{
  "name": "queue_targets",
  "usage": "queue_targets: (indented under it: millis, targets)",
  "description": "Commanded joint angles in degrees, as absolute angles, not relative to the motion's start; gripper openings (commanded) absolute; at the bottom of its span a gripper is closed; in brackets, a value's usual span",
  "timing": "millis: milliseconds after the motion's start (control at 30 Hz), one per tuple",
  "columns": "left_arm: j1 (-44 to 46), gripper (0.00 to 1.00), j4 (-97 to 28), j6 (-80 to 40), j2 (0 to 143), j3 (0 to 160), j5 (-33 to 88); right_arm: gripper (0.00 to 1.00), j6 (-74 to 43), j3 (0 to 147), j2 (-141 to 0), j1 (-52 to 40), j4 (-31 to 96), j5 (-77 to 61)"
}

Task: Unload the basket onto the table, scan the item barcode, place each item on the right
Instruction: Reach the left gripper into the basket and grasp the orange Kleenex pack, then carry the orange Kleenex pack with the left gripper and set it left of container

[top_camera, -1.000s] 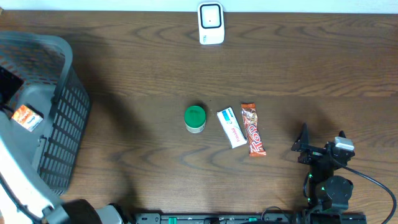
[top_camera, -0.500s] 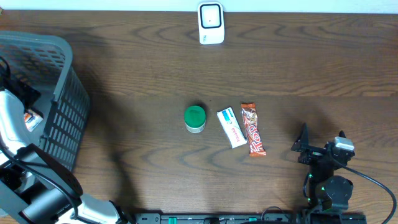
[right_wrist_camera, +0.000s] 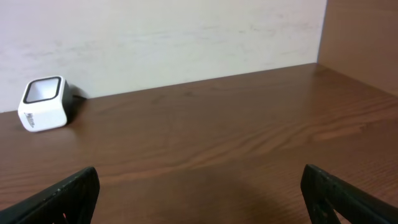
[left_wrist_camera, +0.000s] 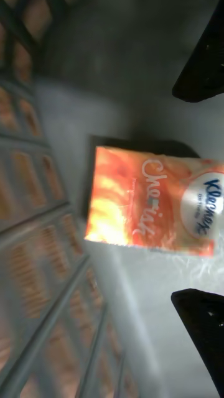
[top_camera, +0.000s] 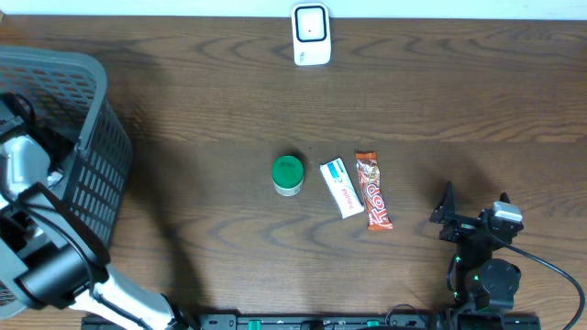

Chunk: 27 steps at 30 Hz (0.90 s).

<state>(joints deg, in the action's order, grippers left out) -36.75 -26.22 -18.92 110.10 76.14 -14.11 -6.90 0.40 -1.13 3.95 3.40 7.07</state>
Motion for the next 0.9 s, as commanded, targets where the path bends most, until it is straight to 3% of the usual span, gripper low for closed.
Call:
queue_targets:
  millis: [0,267,300,400,467,667,867]
  targets:
    - [-36.9,0.96,-25.6,-24.2,113.1,75.9,-15.1,0.99,-6.1,0.3,-1.1,3.7,3.6,7.0]
    - [-37.1,0.96,-24.0,-25.6,118.6,75.9,-15.8,0.99,-6.1,0.3,-1.1,3.7,3.6,7.0]
    - [-37.3,0.91,-24.1,-25.6,119.4,75.9,-15.8,0.99,-6.1,0.3,-1.1,3.7,3.6,7.0]
    - [-37.8,0.56,-24.8,-25.6,120.8,75.9,-15.7,0.99,-6.1,0.3,-1.1,3.7,3.6,7.0]
    - [-38.2,0.44,-25.7,-25.6,121.2,75.9,-15.7,0.99,-6.1,0.3,-1.1,3.7,3.6,7.0]
    - [-38.7,0.4,-28.0,-25.2,117.9,76.2,-15.7,0.99,-6.1,0.3,-1.1,3.7,3.6,7.0]
    - [-38.7,0.4,-31.0,-25.2,101.5,78.6,-12.2,0.99,-6.1,0.3,-1.1,3.7,3.6,7.0]
